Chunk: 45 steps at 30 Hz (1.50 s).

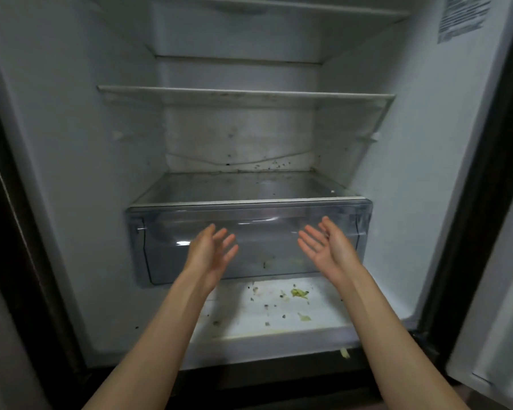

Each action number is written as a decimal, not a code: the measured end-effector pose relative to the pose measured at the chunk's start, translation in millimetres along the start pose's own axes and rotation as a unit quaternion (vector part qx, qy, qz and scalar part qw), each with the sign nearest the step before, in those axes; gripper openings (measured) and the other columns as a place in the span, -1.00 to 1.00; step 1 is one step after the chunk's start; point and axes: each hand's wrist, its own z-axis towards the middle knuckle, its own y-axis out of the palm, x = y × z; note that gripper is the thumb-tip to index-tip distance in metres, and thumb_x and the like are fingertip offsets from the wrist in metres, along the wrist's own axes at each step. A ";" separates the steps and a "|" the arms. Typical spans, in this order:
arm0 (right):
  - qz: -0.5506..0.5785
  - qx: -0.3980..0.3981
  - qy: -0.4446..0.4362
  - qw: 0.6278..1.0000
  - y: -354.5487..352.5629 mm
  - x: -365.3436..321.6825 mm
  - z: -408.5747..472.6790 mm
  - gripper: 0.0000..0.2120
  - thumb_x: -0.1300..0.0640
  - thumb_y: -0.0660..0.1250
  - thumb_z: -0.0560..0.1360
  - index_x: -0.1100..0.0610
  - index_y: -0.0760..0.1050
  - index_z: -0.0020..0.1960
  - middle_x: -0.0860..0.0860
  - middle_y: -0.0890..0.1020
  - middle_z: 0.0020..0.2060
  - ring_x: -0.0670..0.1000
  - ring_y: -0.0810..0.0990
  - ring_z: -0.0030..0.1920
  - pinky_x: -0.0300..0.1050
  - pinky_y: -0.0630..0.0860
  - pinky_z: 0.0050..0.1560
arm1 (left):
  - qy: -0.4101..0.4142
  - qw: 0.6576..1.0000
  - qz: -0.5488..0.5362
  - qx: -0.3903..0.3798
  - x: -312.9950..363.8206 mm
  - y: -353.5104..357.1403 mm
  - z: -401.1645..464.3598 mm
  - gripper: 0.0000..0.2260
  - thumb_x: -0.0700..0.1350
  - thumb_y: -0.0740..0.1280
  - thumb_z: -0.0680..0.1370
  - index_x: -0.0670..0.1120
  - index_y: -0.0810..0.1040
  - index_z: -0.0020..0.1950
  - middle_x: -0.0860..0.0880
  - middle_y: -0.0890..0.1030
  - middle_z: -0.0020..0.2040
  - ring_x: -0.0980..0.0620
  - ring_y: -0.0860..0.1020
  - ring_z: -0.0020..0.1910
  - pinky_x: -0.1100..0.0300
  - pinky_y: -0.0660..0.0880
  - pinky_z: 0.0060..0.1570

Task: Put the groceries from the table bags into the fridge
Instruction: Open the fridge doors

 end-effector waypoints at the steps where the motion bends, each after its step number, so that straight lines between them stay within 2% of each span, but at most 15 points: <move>1: 0.009 0.007 0.002 1.000 2.7 -2.0 6.9 -0.51 0.10 0.13 0.61 0.22 0.12 0.47 0.25 0.32 0.40 0.23 0.37 0.36 0.07 0.37 0.27 | 0.008 1.000 -0.007 0.001 2.6 2.3 6.3 -0.59 -0.14 0.06 0.65 -0.20 0.12 0.49 -0.22 0.31 0.42 -0.19 0.37 0.36 -0.01 0.39 0.14; 3: 0.030 0.016 0.020 0.999 7.3 -6.1 18.1 -0.59 0.10 0.14 0.61 0.21 0.21 0.41 0.25 0.31 0.40 0.23 0.36 0.36 0.11 0.34 0.31 | 0.018 1.000 -0.018 0.007 8.1 6.2 16.2 -0.60 -0.10 0.05 0.65 -0.24 0.15 0.46 -0.23 0.36 0.39 -0.19 0.39 0.34 0.01 0.40 0.11; 5: 0.036 0.014 0.045 0.998 12.0 -8.1 26.2 -0.84 0.10 0.15 0.61 0.19 0.39 0.07 0.25 0.36 0.36 0.23 0.38 0.34 0.14 0.37 0.26 | 0.021 0.999 -0.018 0.017 11.1 7.3 23.1 -0.62 -0.07 0.03 0.66 -0.25 0.24 0.40 -0.23 0.40 0.36 -0.17 0.41 0.32 0.01 0.41 0.11; 6: 0.035 0.012 0.051 0.998 14.7 -8.9 28.5 -0.83 0.11 0.15 0.61 0.18 0.36 -0.09 0.25 0.41 0.32 0.23 0.40 0.33 0.15 0.39 0.21 | 0.022 0.999 -0.017 0.021 11.3 7.5 25.3 -0.62 -0.05 0.01 0.66 -0.25 0.25 0.39 -0.23 0.41 0.35 -0.16 0.42 0.31 0.02 0.41 0.12; 7: 0.030 0.008 0.057 0.998 16.1 -9.3 31.2 -0.80 0.11 0.15 0.61 0.18 0.33 -0.16 0.26 0.45 0.27 0.23 0.41 0.32 0.16 0.41 0.16 | 0.023 0.999 -0.017 0.023 11.0 7.6 26.9 -0.61 -0.04 0.00 0.66 -0.25 0.27 0.39 -0.23 0.42 0.35 -0.15 0.43 0.31 0.04 0.41 0.13; 12: 0.045 0.014 0.052 0.998 20.0 -11.0 32.9 -0.83 0.14 0.12 0.62 0.25 0.35 -0.05 0.29 0.45 0.28 0.24 0.45 0.28 0.16 0.42 0.14 | 0.037 0.998 -0.023 0.034 6.0 10.6 25.5 -0.58 0.00 0.02 0.65 -0.27 0.29 0.37 -0.23 0.44 0.33 -0.13 0.46 0.26 0.09 0.41 0.11; 15: 0.048 0.007 0.044 0.998 16.4 -10.6 28.9 -0.79 0.18 0.14 0.61 0.29 0.32 0.17 0.30 0.46 0.25 0.25 0.47 0.24 0.16 0.45 0.12 | 0.054 0.998 -0.019 0.041 3.2 11.1 15.7 -0.66 0.01 0.03 0.64 -0.22 0.40 0.18 -0.19 0.50 0.21 -0.07 0.51 0.10 0.10 0.43 0.06; 17: 0.047 0.001 0.040 0.998 13.8 -11.1 22.1 -0.78 0.20 0.14 0.61 0.28 0.30 0.21 0.29 0.50 0.15 0.24 0.49 0.20 0.16 0.47 0.09 | 0.060 0.997 -0.021 0.044 3.0 11.2 6.6 -0.70 0.00 0.04 0.64 -0.19 0.41 0.08 -0.18 0.51 0.12 -0.06 0.52 0.06 0.11 0.47 0.03; 19: 0.049 -0.007 0.030 0.998 10.5 -11.9 14.1 -0.76 0.22 0.14 0.61 0.27 0.27 0.25 0.26 0.53 0.00 0.25 0.50 0.18 0.14 0.48 0.06 | 0.065 0.997 -0.022 0.042 3.4 10.6 -2.8 -0.71 0.00 0.04 0.64 -0.19 0.42 0.07 -0.17 0.52 0.09 -0.07 0.53 0.05 0.13 0.51 -0.01; 23: 0.028 -0.014 0.004 0.999 7.7 -14.3 -7.0 -0.93 0.23 0.17 0.59 0.22 0.33 0.06 0.22 0.55 -0.11 0.20 0.55 0.04 0.08 0.52 -0.04 | 0.081 0.995 -0.036 0.038 4.6 8.3 -21.0 -0.73 -0.01 0.07 0.63 -0.16 0.44 -0.04 -0.15 0.57 -0.01 -0.04 0.60 -0.07 0.15 0.54 -0.08; 26: 0.026 -0.013 -0.013 1.000 4.7 -14.9 -20.3 -0.93 0.23 0.21 0.58 0.23 0.36 0.02 0.22 0.57 -0.12 0.15 0.60 -0.08 0.03 0.55 -0.15 | 0.092 0.994 -0.045 0.031 3.5 5.0 -35.2 -0.74 -0.01 0.10 0.62 -0.16 0.46 -0.04 -0.13 0.61 -0.10 0.03 0.65 -0.20 0.20 0.60 -0.16; 31: 0.020 -0.008 -0.041 0.999 0.0 -13.6 -44.3 -0.91 0.23 0.19 0.59 0.23 0.37 -0.07 0.21 0.57 -0.15 0.13 0.61 -0.11 0.02 0.58 -0.10 | 0.106 0.993 -0.053 0.029 1.1 0.3 -60.9 -0.74 -0.01 0.12 0.62 -0.16 0.46 -0.09 -0.13 0.62 -0.14 0.06 0.66 -0.28 0.23 0.60 -0.18; 40: 0.029 -0.008 -0.052 0.998 -8.6 -15.1 -69.8 -0.90 0.22 0.19 0.59 0.25 0.38 -0.06 0.18 0.57 -0.19 0.12 0.62 -0.12 -0.02 0.64 -0.15 | 0.125 0.990 -0.068 0.020 -5.2 -1.0 -92.8 -0.74 -0.02 0.14 0.62 -0.18 0.48 -0.07 -0.09 0.68 -0.24 0.04 0.67 -0.23 0.25 0.61 -0.23; 45: 0.018 0.004 -0.065 0.998 -7.3 -10.2 -76.5 -0.88 0.22 0.16 0.60 0.22 0.35 -0.11 0.19 0.57 -0.16 0.12 0.62 -0.12 0.01 0.63 -0.08 | 0.120 0.991 -0.058 0.008 -6.8 -5.7 -94.9 -0.73 -0.01 0.14 0.62 -0.19 0.48 -0.04 -0.12 0.66 -0.15 0.02 0.67 -0.18 0.24 0.60 -0.20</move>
